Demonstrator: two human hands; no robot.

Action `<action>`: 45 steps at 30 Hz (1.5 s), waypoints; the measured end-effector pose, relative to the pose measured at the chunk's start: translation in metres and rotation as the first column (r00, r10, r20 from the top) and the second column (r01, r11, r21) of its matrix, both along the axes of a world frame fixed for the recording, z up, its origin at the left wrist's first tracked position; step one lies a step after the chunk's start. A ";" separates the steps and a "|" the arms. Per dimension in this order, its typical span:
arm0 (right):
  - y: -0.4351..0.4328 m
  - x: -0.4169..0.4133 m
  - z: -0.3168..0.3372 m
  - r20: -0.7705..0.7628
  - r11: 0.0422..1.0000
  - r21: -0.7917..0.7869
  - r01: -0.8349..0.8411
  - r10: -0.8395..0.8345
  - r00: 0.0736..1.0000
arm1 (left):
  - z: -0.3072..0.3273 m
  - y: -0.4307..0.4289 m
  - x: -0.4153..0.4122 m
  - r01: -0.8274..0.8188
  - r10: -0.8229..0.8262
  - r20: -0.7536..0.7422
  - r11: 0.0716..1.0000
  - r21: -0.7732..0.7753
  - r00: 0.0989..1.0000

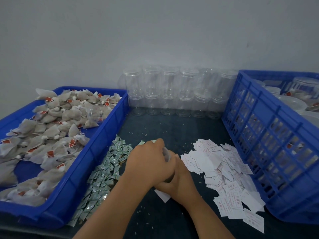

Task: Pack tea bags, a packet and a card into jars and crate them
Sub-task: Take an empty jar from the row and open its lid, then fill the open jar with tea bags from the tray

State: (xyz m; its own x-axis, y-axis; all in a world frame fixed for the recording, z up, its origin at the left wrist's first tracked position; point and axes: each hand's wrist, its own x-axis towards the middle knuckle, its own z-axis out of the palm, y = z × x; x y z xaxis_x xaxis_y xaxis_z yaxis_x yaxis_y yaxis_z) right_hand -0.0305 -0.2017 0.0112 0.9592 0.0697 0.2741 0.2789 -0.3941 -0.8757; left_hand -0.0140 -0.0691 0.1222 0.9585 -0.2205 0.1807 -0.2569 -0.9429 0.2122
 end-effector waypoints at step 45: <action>-0.019 0.001 -0.011 -0.088 0.974 0.220 0.045 -0.026 0.996 | -0.093 0.067 0.032 -0.131 0.141 0.042 0.974 -0.187 0.989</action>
State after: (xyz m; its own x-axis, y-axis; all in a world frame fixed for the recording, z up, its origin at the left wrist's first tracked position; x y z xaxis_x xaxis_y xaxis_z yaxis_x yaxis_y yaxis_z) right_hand -0.0293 -0.2203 0.0002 0.9803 -0.0182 0.1969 0.1896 -0.1958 -0.9621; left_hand 0.0182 -0.0026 0.0294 0.9647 -0.0472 0.2592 -0.1451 -0.9162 0.3735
